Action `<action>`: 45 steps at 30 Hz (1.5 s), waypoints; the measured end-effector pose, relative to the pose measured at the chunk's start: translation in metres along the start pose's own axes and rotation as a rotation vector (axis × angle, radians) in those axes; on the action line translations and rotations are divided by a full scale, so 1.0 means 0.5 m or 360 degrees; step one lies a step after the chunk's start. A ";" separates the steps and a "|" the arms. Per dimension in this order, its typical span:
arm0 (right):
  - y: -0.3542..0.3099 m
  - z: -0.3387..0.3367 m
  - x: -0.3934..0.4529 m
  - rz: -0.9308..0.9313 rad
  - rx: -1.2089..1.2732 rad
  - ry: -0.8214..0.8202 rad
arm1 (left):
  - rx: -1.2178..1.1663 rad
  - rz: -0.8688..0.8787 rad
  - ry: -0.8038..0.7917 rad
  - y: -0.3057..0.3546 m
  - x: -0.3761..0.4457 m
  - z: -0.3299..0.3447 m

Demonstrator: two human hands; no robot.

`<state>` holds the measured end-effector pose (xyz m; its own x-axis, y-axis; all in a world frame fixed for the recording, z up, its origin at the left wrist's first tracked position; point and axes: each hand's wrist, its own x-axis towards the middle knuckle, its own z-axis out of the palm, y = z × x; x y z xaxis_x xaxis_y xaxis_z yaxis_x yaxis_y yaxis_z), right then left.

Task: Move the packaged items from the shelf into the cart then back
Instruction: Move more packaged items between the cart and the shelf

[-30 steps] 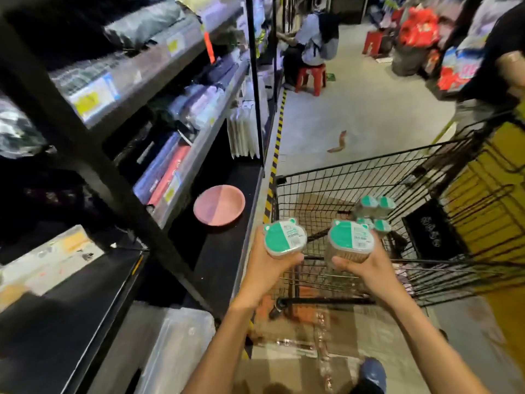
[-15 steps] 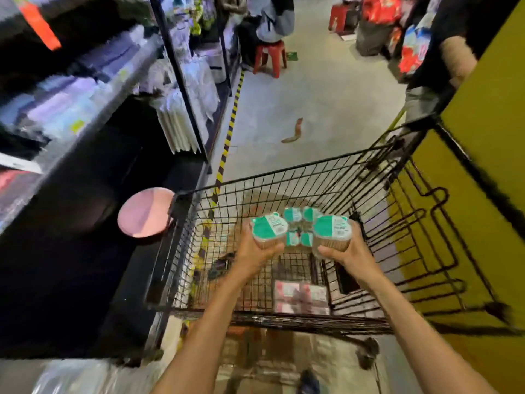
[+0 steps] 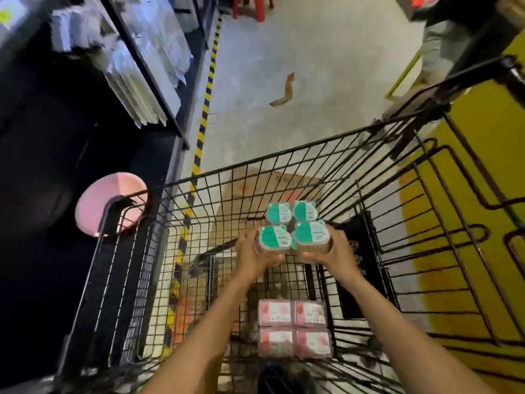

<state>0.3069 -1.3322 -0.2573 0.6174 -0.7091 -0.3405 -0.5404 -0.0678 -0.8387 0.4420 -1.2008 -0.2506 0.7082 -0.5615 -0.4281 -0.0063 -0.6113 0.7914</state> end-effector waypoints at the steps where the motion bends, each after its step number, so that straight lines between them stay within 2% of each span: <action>1: 0.012 0.009 0.015 -0.0011 -0.0011 0.0017 | 0.0001 0.0000 -0.0005 -0.014 0.019 0.011; 10: 0.102 0.066 0.104 0.0013 0.0131 0.0072 | -0.0092 0.0072 0.0067 -0.094 0.117 0.086; 18: 0.144 0.070 0.146 0.0061 0.0019 0.0024 | -0.0316 0.0058 0.0102 -0.110 0.133 0.112; 31: 0.167 0.068 0.170 0.0230 -0.0003 -0.0035 | -0.0225 0.0026 0.0108 -0.123 0.164 0.120; 45: 0.168 0.066 0.150 0.0197 0.0002 -0.0045 | -0.0133 0.0047 0.0048 -0.134 0.169 0.108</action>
<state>0.3266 -1.3678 -0.3673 0.5617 -0.6920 -0.4535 -0.6128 0.0202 -0.7900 0.4639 -1.2375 -0.3632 0.7297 -0.5607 -0.3914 0.0304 -0.5452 0.8377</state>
